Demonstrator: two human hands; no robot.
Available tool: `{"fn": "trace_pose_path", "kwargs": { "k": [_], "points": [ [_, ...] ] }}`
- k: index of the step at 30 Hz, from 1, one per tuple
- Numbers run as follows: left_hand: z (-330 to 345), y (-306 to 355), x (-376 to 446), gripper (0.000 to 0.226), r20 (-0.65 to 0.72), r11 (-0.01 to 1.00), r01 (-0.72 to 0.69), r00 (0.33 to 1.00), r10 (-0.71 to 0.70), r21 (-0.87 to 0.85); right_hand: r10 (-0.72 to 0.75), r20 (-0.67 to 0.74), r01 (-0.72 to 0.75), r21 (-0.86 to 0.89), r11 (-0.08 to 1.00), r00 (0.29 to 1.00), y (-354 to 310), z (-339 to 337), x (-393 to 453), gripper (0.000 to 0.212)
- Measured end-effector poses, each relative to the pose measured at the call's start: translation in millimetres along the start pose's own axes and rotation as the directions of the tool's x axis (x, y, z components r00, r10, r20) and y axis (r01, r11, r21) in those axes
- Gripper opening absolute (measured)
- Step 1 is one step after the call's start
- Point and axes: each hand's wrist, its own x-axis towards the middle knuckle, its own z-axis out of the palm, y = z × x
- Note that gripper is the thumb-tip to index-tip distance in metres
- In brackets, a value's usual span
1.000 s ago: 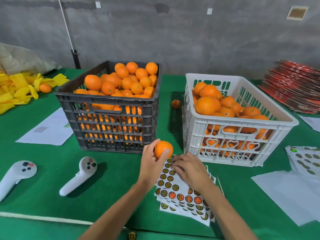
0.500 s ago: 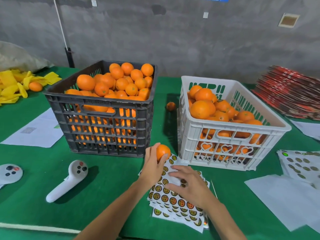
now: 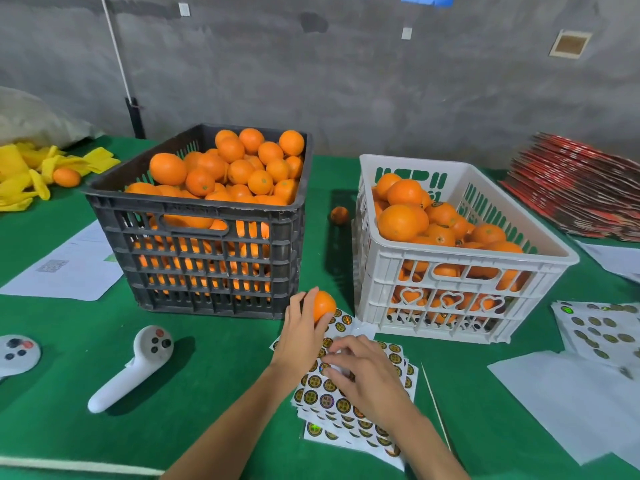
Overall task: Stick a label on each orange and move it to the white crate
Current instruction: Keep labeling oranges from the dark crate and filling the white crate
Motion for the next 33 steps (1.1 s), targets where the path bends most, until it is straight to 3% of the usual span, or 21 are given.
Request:
{"fn": "trace_pose_path", "kwargs": {
  "k": [5, 7, 9, 11, 15, 18, 20, 23, 27, 30, 33],
  "points": [
    [-0.4, -1.3, -1.4, 0.059, 0.012, 1.000, 0.002, 1.000, -0.002, -0.021, -0.113, -0.038, 0.112, -0.010, 0.994, 0.993, -5.1, 1.1, -3.9, 0.017],
    [-3.6, -0.3, -1.1, 0.059, 0.031, 0.999, 0.004, 1.000, -0.002, -0.045, 0.017, -0.070, -0.001, 0.219, 0.976, 0.997, -11.1, -2.3, -2.0, 0.016],
    [-10.1, 4.6, -0.7, 0.058, 0.064, 0.990, 0.032, 0.998, -0.024, -0.138, 0.206, -0.133, -0.114, 0.499, 0.859, 0.970, -15.2, -10.6, 8.8, 0.012],
    [-18.8, 12.7, -3.0, 0.058, 0.063, 0.965, 0.054, 0.997, -0.039, -0.258, 0.341, -0.232, -0.136, 0.611, 0.780, 0.911, -19.5, -20.1, 24.4, 0.013],
    [-37.3, 31.8, -14.4, 0.054, -0.002, 0.881, 0.034, 0.999, -0.040, -0.472, 0.416, -0.323, -0.153, 0.605, 0.781, 0.850, -30.3, -31.9, 50.7, 0.015],
    [-52.7, 46.5, -25.0, 0.051, -0.020, 0.811, 0.028, 0.999, -0.048, -0.584, 0.426, -0.404, -0.190, 0.505, 0.842, 0.810, -37.8, -33.4, 54.9, 0.017],
    [-66.8, 56.5, -29.0, 0.050, -0.054, 0.789, 0.004, 0.997, -0.048, -0.614, 0.408, -0.447, -0.164, 0.490, 0.856, 0.796, -44.9, -40.0, 59.1, 0.025],
    [-86.9, 71.3, -31.3, 0.048, -0.091, 0.770, -0.043, 0.996, -0.019, -0.636, 0.484, -0.304, -0.141, 0.713, 0.687, 0.821, -54.6, -61.0, 69.0, 0.057],
    [-113.3, 95.6, -22.8, 0.057, -0.091, 0.824, -0.130, 0.991, 0.096, -0.552, 0.389, -0.159, -0.120, 0.789, 0.602, 0.907, -54.9, -95.0, 80.6, 0.055],
    [-139.1, 114.7, -3.6, 0.061, -0.031, 0.926, -0.215, 0.976, 0.216, -0.309, 0.366, -0.254, 0.013, 0.837, 0.547, 0.895, -52.9, -123.9, 87.1, 0.045],
    [-162.7, 130.9, 22.3, 0.054, -0.071, 0.925, -0.371, 0.928, 0.366, -0.081, 0.406, -0.417, 0.054, 0.749, 0.661, 0.813, -47.5, -148.9, 95.7, 0.047]
  ]
}}
